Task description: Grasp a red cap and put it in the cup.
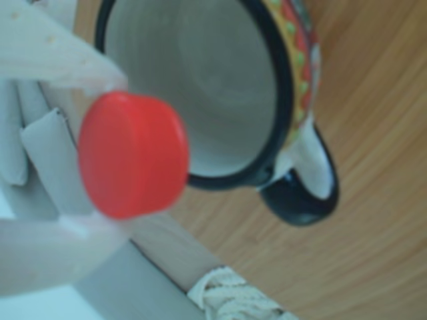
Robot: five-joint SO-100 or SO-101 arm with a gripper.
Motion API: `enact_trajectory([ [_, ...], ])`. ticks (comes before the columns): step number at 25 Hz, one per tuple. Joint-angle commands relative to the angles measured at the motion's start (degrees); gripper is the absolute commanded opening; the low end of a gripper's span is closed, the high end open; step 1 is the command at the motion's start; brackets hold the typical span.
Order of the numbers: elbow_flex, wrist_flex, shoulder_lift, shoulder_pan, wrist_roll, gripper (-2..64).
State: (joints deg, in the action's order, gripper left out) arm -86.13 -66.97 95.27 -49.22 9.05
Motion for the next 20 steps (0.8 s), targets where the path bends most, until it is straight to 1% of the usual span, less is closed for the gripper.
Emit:
enact_trajectory([
  [1, 4.4, -0.2, -0.2, -2.4, 0.4, 6.9],
  [8, 2.4, -0.3, -2.0, -4.9, 0.5, 6.9],
  [13, 1.7, -0.3, -3.6, -2.5, 2.1, 6.9],
  [20, 0.5, -0.3, -3.9, -2.0, 3.3, 6.9],
])
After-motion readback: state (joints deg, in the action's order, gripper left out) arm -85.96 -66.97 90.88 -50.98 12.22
